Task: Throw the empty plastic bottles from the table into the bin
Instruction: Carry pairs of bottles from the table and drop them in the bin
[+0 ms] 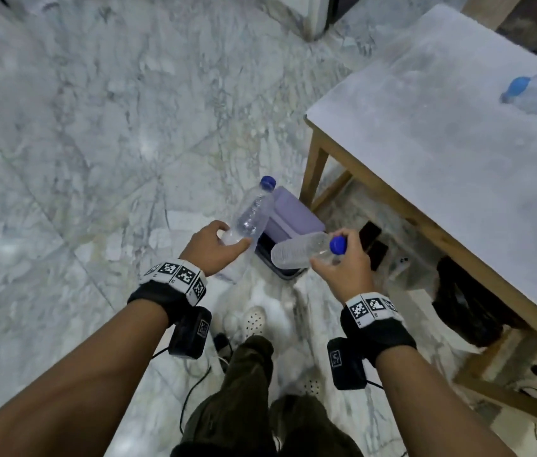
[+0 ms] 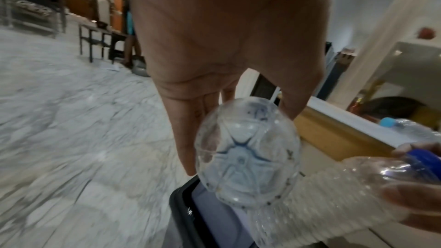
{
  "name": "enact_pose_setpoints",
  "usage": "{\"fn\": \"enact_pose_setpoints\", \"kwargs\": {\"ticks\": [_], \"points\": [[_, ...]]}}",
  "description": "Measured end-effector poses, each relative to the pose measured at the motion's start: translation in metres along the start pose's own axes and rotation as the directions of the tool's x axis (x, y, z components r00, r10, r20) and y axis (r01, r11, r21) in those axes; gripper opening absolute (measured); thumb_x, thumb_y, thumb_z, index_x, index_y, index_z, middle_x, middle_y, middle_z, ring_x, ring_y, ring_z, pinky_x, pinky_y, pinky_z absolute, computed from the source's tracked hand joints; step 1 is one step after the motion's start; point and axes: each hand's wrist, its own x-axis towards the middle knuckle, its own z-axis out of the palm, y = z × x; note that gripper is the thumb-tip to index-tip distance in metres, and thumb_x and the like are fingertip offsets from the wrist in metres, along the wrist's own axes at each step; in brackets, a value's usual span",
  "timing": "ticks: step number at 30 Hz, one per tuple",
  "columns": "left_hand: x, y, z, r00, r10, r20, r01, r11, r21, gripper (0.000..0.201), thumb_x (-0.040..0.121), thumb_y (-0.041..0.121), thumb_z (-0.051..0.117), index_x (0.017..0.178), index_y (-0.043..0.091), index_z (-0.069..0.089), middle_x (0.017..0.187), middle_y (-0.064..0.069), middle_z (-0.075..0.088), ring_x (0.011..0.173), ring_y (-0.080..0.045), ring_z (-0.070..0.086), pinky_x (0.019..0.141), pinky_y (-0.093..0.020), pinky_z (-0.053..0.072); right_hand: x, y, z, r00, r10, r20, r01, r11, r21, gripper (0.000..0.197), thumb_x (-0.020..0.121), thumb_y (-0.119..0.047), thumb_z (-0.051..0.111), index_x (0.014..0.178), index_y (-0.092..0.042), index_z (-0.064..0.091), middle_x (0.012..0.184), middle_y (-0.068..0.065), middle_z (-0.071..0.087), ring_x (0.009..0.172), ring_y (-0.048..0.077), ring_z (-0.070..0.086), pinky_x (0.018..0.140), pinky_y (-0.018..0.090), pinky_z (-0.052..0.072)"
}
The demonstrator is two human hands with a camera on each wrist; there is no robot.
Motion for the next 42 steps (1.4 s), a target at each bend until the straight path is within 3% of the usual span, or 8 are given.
{"fn": "enact_pose_setpoints", "kwargs": {"ticks": [6, 14, 22, 25, 29, 34, 39, 42], "points": [[0.061, -0.047, 0.030, 0.991, -0.126, 0.045, 0.123, 0.991, 0.054, 0.069, 0.061, 0.066, 0.064, 0.113, 0.022, 0.054, 0.110, -0.009, 0.067, 0.097, -0.027, 0.066, 0.089, -0.037, 0.052, 0.049, 0.042, 0.073, 0.998, -0.023, 0.063, 0.028, 0.997, -0.078, 0.047, 0.069, -0.015, 0.079, 0.102, -0.022, 0.046, 0.100, 0.004, 0.053, 0.084, 0.022, 0.054, 0.074, 0.034, 0.049], [0.145, -0.102, 0.050, 0.980, -0.170, 0.104, 0.162, 0.983, 0.085, 0.069, 0.070, 0.063, 0.063, 0.122, 0.019, 0.050, 0.106, -0.008, 0.068, 0.092, -0.024, 0.066, 0.083, -0.035, 0.053, 0.134, 0.080, 0.175, 0.993, -0.073, 0.092, 0.096, 0.957, -0.275, 0.037, 0.074, -0.012, 0.077, 0.097, -0.008, 0.049, 0.098, 0.002, 0.042, 0.077, 0.018, 0.046, 0.073, 0.027, 0.042], [0.182, -0.137, 0.072, 0.964, -0.217, 0.153, 0.217, 0.976, 0.015, 0.065, 0.071, 0.064, 0.061, 0.121, 0.025, 0.049, 0.104, -0.008, 0.068, 0.083, -0.019, 0.066, 0.078, -0.033, 0.053, 0.165, 0.137, 0.252, 0.998, -0.040, 0.045, 0.056, 0.887, -0.459, 0.034, 0.076, -0.017, 0.077, 0.086, -0.016, 0.045, 0.102, -0.003, 0.042, 0.088, 0.017, 0.048, 0.075, 0.022, 0.037], [0.187, -0.143, 0.086, 0.960, -0.219, 0.175, 0.226, 0.974, -0.018, 0.064, 0.073, 0.062, 0.062, 0.122, 0.023, 0.050, 0.105, -0.010, 0.068, 0.084, -0.020, 0.065, 0.079, -0.034, 0.052, 0.167, 0.159, 0.262, 0.999, 0.039, 0.013, -0.025, 0.824, -0.566, 0.024, 0.081, -0.021, 0.073, 0.097, -0.011, 0.058, 0.122, 0.005, 0.052, 0.113, 0.024, 0.050, 0.085, 0.033, 0.046], [0.188, -0.146, 0.101, 0.947, -0.232, 0.224, 0.249, 0.967, -0.054, 0.065, 0.074, 0.060, 0.062, 0.124, 0.021, 0.048, 0.098, -0.008, 0.068, 0.082, -0.018, 0.066, 0.078, -0.033, 0.052, 0.166, 0.179, 0.260, 0.972, 0.199, 0.128, -0.032, 0.648, -0.761, 0.043, 0.089, -0.023, 0.059, 0.128, -0.007, 0.054, 0.133, 0.012, 0.052, 0.121, 0.032, 0.050, 0.093, 0.041, 0.044], [0.186, -0.138, 0.119, 0.946, -0.247, 0.211, 0.270, 0.959, -0.089, 0.064, 0.078, 0.058, 0.060, 0.127, 0.019, 0.046, 0.088, -0.001, 0.064, 0.075, -0.011, 0.061, 0.065, -0.025, 0.045, 0.172, 0.164, 0.240, 0.970, 0.218, 0.106, -0.125, 0.825, -0.552, 0.038, 0.090, -0.021, 0.053, 0.128, -0.017, 0.059, 0.129, 0.012, 0.059, 0.117, 0.031, 0.057, 0.091, 0.042, 0.051], [0.196, -0.125, 0.156, 0.934, -0.314, 0.167, 0.341, 0.926, -0.164, 0.078, 0.072, 0.067, 0.057, 0.129, 0.017, 0.042, 0.118, -0.009, 0.064, 0.102, -0.026, 0.064, 0.091, -0.038, 0.051, 0.166, 0.146, 0.200, 0.997, 0.071, 0.037, -0.050, 0.913, -0.406, 0.031, 0.087, -0.020, 0.057, 0.117, -0.019, 0.064, 0.119, 0.008, 0.063, 0.104, 0.027, 0.062, 0.084, 0.036, 0.051], [0.204, -0.111, 0.181, 0.934, -0.336, 0.120, 0.356, 0.904, -0.238, 0.072, 0.080, 0.058, 0.058, 0.131, 0.010, 0.040, 0.131, -0.014, 0.056, 0.115, -0.032, 0.057, 0.091, -0.031, 0.045, 0.166, 0.141, 0.177, 1.000, 0.016, 0.019, -0.008, 0.929, -0.371, 0.028, 0.087, -0.017, 0.059, 0.114, -0.019, 0.066, 0.119, 0.007, 0.060, 0.105, 0.024, 0.060, 0.081, 0.024, 0.042]]}}
